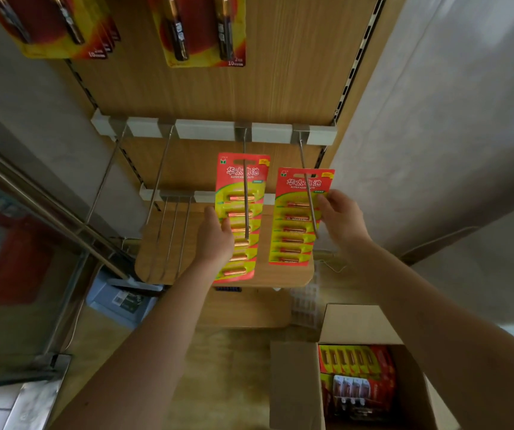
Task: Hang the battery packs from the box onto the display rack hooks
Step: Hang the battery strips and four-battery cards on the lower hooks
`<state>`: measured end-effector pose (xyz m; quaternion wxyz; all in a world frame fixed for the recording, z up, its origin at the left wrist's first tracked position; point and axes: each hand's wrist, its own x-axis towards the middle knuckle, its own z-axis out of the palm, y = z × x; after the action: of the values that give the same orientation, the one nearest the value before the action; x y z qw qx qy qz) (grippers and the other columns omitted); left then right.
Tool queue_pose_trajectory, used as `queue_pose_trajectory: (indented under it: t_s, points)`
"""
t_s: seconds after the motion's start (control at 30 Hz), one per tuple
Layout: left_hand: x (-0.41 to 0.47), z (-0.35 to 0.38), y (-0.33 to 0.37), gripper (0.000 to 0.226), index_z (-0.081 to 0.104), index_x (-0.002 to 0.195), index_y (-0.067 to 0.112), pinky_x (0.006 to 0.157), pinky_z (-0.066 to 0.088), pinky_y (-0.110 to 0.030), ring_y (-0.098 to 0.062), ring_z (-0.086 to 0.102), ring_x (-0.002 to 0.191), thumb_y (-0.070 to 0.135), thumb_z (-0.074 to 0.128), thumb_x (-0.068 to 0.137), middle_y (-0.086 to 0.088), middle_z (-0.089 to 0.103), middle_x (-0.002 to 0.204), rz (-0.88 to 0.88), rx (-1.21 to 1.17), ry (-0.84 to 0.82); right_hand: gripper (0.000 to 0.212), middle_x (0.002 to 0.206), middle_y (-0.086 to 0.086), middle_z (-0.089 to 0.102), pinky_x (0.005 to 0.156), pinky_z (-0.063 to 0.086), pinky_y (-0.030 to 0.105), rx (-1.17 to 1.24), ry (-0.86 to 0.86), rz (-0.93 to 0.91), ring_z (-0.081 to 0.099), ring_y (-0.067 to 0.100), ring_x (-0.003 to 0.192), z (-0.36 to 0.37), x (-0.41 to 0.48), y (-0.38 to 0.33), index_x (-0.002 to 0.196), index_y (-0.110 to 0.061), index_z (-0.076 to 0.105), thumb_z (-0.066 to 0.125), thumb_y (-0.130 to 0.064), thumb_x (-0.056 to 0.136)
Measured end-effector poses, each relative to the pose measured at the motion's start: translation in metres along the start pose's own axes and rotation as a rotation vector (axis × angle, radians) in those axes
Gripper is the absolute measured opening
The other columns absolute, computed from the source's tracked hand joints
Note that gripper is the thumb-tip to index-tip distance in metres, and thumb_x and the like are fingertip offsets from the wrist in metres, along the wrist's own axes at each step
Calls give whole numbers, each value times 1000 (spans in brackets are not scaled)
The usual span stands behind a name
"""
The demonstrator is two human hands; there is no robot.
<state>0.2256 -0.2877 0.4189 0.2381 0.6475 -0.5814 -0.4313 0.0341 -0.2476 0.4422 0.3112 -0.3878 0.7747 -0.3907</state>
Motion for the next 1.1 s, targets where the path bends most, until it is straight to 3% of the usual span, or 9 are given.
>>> queue_pose_trajectory:
  t_s: [0.1, 0.2, 0.33, 0.43, 0.53, 0.63, 0.77, 1.1]
  points:
    - [14, -2, 1, 30, 36, 129, 9, 62, 40, -28, -19, 57, 91, 17, 32, 100, -11, 55, 117, 5, 30, -13, 22, 83, 1, 57, 68, 37, 27, -20, 13, 12, 52, 18, 77, 2, 11, -7, 100, -10, 61, 43, -23, 96]
    - [24, -4, 5, 33, 33, 132, 7, 73, 43, -36, -29, 56, 106, 16, 31, 101, -15, 50, 127, -9, 84, -29, 20, 81, 4, 57, 59, 36, 26, -47, 43, 17, 51, 19, 75, 4, 24, -14, 95, -12, 60, 43, -21, 95]
    - [33, -3, 11, 30, 34, 128, 2, 70, 42, -36, -27, 50, 96, 12, 30, 100, -18, 50, 125, -1, 144, -48, 25, 80, 3, 58, 52, 35, 25, -20, 47, 92, 51, 18, 72, 9, 33, -17, 103, -9, 61, 42, -22, 95]
    - [37, -3, 7, 29, 35, 125, 0, 86, 42, -45, -38, 52, 110, 12, 30, 98, -23, 50, 124, -28, 210, -40, 36, 123, 6, 60, 77, 40, 25, -22, 59, 132, 56, 21, 105, 12, 27, -14, 129, -14, 51, 44, -25, 95]
    - [35, -3, -7, 35, 33, 129, -2, 90, 40, -42, -38, 48, 117, 14, 35, 98, -24, 46, 130, -38, 266, 7, 45, 140, 6, 49, 97, 38, 29, -49, 45, 149, 47, 23, 126, 7, 9, -6, 138, -13, 40, 49, -23, 95]
    - [17, 0, -26, 38, 33, 132, 0, 82, 41, -35, -33, 50, 115, 15, 38, 97, -21, 45, 132, 2, 317, 23, 42, 135, 6, 53, 92, 39, 27, -90, 9, 170, 52, 22, 121, 1, -16, 16, 135, -13, 44, 49, -18, 94]
    - [-19, 16, -54, 27, 48, 120, 4, 83, 44, -36, -29, 55, 110, 12, 44, 95, -14, 58, 121, 122, 407, -2, 34, 125, 7, 60, 87, 38, 25, -152, -24, 240, 55, 24, 113, -7, -54, 59, 125, -14, 55, 49, -16, 92]
    - [-128, 113, -84, 26, 49, 120, 16, 75, 51, -30, -17, 63, 94, 18, 45, 94, 2, 64, 112, 215, 578, -297, 28, 119, 5, 63, 71, 45, 25, -179, -119, 375, 56, 14, 89, -64, -148, 190, 120, -17, 59, 47, -17, 94]
